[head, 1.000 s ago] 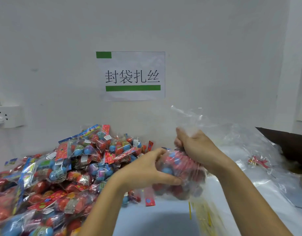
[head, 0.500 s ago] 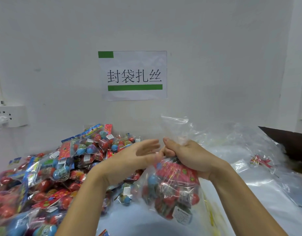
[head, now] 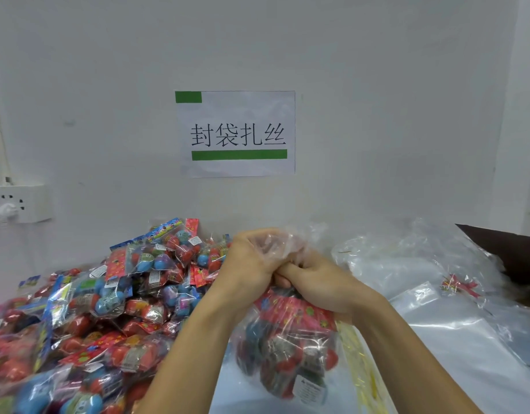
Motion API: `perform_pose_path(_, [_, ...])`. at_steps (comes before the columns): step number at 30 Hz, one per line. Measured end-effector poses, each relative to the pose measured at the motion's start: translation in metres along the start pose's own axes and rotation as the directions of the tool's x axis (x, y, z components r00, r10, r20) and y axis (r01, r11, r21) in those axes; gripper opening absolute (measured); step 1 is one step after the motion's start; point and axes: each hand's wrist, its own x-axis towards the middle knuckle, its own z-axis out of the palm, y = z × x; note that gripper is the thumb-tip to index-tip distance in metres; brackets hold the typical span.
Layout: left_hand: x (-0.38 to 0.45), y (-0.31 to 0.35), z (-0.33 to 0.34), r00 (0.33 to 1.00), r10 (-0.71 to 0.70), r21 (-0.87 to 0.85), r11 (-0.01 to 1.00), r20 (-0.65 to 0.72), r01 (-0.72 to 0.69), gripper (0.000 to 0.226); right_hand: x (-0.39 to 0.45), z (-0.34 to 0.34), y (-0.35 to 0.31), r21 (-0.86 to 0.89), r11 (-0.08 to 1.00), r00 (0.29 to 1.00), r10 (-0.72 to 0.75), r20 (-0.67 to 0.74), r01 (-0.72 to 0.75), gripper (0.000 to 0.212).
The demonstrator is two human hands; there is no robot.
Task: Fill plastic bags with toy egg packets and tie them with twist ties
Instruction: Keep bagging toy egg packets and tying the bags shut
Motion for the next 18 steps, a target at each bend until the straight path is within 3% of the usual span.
perform_pose_path(4, [0.000, -0.003, -0.007, 0.992, 0.001, -0.069, 0.998, -0.128, -0.010, 0.030, 0.002, 0.002, 0.004, 0.003, 0.999, 0.999, -0.040, -0.037, 0.040, 0.037])
perform_pose_path(7, [0.002, -0.004, -0.012, 0.970, -0.030, -0.134, 0.991, -0.241, -0.002, 0.034, 0.002, 0.003, 0.006, 0.087, 0.993, 0.996, -0.086, 0.022, 0.084, 0.013])
perform_pose_path(12, [0.006, -0.004, -0.023, 0.938, -0.036, -0.132, 0.991, -0.344, -0.011, 0.020, 0.008, 0.009, 0.014, 0.220, 0.965, 0.989, -0.142, -0.033, 0.145, 0.032])
perform_pose_path(18, [0.006, -0.002, -0.017, 0.947, -0.031, -0.124, 0.992, -0.320, -0.010, 0.022, 0.014, 0.014, 0.017, 0.278, 0.941, 0.980, -0.173, -0.100, 0.194, 0.029])
